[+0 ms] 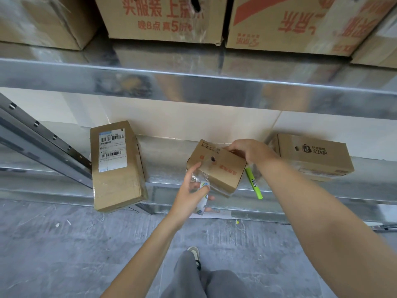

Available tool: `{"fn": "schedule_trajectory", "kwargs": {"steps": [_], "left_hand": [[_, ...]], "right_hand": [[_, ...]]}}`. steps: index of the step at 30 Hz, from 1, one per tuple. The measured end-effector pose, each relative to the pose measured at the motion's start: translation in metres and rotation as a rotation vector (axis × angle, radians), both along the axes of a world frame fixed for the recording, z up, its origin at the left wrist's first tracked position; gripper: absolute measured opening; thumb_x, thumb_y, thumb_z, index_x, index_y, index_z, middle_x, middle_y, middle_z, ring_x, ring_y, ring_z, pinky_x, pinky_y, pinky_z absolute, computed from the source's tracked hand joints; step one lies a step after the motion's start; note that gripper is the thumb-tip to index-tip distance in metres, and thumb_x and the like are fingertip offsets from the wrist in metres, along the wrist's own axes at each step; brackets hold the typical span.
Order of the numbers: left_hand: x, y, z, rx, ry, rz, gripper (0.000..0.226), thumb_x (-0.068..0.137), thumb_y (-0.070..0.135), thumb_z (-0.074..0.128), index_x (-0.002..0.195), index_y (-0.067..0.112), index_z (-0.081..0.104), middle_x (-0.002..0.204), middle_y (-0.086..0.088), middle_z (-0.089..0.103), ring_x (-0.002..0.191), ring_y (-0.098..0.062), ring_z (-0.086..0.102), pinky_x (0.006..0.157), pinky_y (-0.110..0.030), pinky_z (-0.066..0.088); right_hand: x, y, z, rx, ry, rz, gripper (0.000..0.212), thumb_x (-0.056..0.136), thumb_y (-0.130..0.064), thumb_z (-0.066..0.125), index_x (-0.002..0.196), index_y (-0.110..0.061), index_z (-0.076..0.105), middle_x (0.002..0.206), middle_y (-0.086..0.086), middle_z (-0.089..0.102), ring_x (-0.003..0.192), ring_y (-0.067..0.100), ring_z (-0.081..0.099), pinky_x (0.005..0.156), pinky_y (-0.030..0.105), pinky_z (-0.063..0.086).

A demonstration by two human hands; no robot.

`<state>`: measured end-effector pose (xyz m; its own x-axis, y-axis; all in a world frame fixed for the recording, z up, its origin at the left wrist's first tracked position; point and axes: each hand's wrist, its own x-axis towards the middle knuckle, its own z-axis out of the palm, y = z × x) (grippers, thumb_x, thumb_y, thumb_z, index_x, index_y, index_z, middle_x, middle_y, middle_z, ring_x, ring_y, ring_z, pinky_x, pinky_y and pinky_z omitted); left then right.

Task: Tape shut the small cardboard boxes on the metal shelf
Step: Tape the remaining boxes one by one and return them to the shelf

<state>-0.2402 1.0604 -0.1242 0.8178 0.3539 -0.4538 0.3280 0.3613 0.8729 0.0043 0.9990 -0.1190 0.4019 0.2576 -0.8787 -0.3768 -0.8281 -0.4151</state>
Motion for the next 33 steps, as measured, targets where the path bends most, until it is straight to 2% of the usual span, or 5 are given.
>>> {"fn": "schedule_trajectory", "kwargs": {"steps": [7,16,23,29,33], "left_hand": [[0.000,0.028,0.002,0.050,0.050,-0.145,0.061,0.091,0.014,0.066,0.127,0.059,0.045,0.113,-0.017,0.062,0.090,-0.030,0.073,0.067,-0.045,0.060],[0.004,0.049,0.010,0.061,0.078,-0.278,0.062,0.090,0.013,0.067,0.129,0.055,0.044,0.116,-0.023,0.059,0.090,-0.033,0.073,0.070,-0.049,0.060],[0.006,0.058,0.015,0.030,0.102,-0.357,0.062,0.091,0.009,0.065,0.128,0.055,0.045,0.119,-0.024,0.059,0.092,-0.034,0.072,0.065,-0.041,0.059],[0.005,0.064,0.015,0.027,0.107,-0.401,0.061,0.091,0.012,0.065,0.129,0.055,0.044,0.110,-0.019,0.060,0.092,-0.038,0.071,0.063,-0.036,0.057],[0.007,0.066,0.013,0.039,0.120,-0.409,0.061,0.090,0.014,0.066,0.128,0.057,0.044,0.108,-0.014,0.064,0.089,-0.039,0.072,0.060,-0.033,0.057]], "right_hand": [[-0.009,-0.025,-0.014,0.306,0.212,-0.346,0.027,0.089,-0.010,0.061,0.070,-0.016,0.079,0.068,0.006,0.072,0.053,0.019,0.068,0.046,0.028,0.054],[-0.022,-0.025,-0.010,0.355,0.130,-0.351,0.026,0.090,-0.002,0.052,0.094,-0.014,0.074,0.082,0.008,0.072,0.062,0.020,0.066,0.049,0.024,0.053],[-0.045,-0.043,-0.007,0.113,-0.904,0.027,0.033,0.099,-0.023,0.036,0.098,-0.008,0.065,0.105,0.007,0.066,0.104,0.030,0.060,0.079,0.031,0.046],[-0.096,-0.058,0.008,0.062,-1.045,0.895,0.109,0.080,-0.084,0.025,0.154,-0.009,-0.004,0.159,-0.003,-0.013,0.147,0.011,-0.015,0.121,0.043,-0.007],[-0.113,-0.055,0.004,0.013,-1.200,0.961,0.087,0.094,-0.063,0.029,0.154,-0.008,0.002,0.162,0.007,-0.007,0.148,0.015,-0.014,0.119,0.048,-0.011]]}}
